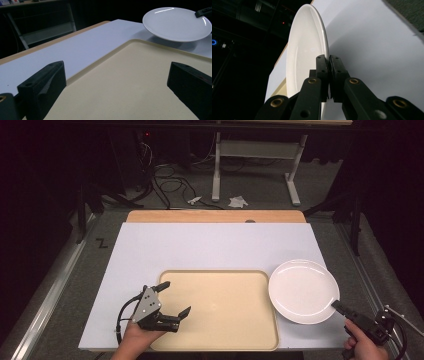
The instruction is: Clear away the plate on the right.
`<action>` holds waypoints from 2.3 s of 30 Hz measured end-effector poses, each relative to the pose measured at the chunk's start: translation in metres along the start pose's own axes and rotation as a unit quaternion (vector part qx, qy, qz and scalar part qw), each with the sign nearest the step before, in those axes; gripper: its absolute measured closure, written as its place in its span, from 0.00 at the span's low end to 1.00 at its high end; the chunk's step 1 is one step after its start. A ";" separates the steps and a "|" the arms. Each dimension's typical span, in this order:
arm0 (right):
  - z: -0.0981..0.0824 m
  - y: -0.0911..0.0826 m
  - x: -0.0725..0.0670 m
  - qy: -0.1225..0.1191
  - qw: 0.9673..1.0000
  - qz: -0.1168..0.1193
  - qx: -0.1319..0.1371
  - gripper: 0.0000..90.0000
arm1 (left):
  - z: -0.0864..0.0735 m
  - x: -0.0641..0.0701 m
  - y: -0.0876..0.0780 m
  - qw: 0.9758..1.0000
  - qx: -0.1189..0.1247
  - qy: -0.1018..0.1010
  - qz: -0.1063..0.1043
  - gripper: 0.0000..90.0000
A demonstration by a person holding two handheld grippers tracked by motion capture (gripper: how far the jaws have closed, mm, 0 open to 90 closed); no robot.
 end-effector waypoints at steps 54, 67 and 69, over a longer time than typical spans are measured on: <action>-0.089 0.135 -0.092 -0.062 0.975 0.073 -0.202 0.99 | -0.011 -0.012 -0.036 0.998 0.001 -0.021 0.058 0.03; -0.106 0.140 -0.098 -0.076 0.969 0.078 -0.223 0.99 | -0.010 -0.011 -0.035 0.998 0.001 -0.018 0.056 0.03; -0.107 0.141 -0.098 -0.076 0.969 0.078 -0.224 0.99 | -0.010 -0.011 -0.035 0.998 0.001 -0.018 0.056 0.03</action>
Point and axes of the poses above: each handheld gripper's, and its own axes: y roughly forward along the jaws, z roughly out of its top, x roughly to its right, the point moved 2 cm from there along y, roughly forward along the jaws, and after that the axes turned 9 degrees about y, right-handed, at the moved point
